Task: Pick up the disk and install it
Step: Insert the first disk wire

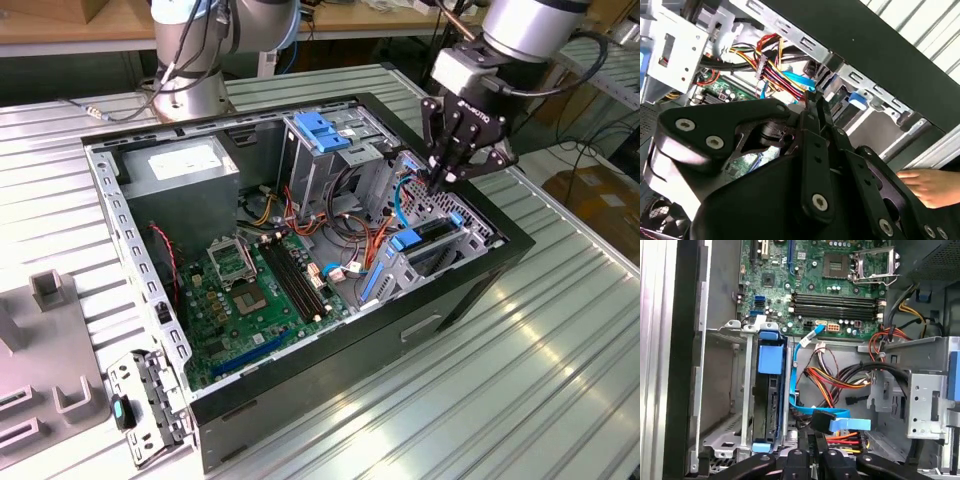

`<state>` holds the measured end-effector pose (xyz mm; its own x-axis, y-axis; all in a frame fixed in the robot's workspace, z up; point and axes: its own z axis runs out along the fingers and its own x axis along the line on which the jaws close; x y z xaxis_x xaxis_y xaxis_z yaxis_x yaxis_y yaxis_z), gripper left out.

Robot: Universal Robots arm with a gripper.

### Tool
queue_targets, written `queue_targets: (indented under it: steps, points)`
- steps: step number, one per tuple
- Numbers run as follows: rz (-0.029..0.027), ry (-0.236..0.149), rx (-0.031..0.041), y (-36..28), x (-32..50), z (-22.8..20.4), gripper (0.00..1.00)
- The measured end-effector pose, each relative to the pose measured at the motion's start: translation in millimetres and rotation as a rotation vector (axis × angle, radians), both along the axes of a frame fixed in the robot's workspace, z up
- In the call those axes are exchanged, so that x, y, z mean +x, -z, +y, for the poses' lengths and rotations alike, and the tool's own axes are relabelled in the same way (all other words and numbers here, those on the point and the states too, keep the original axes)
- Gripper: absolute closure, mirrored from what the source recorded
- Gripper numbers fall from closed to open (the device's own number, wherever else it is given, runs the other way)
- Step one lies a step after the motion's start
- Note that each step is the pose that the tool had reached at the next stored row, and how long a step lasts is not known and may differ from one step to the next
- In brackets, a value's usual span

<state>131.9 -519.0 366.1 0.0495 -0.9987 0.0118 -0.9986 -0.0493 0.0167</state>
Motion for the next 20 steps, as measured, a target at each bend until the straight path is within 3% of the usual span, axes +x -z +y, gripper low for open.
queue_targets:
  steps: [1,2,4,11,13,16,20]
  points:
    - [0.0,0.007,-0.0002,0.5,0.0,-14.7,0.83]
    - [0.0,0.008,0.0001,0.8,-1.0,-23.0,0.83]
    - [-0.0023,0.008,0.0018,1.4,-8.4,-23.2,0.83]
    - [-0.0024,0.027,0.0049,5.1,-8.8,-23.8,0.83]
    - [-0.0024,0.027,0.005,5.6,-8.8,-26.7,0.83]
    - [-0.0024,0.026,0.0054,6.9,-8.8,-35.9,0.83]
    - [-0.0024,0.023,0.0052,9.9,-8.8,-37.6,0.83]
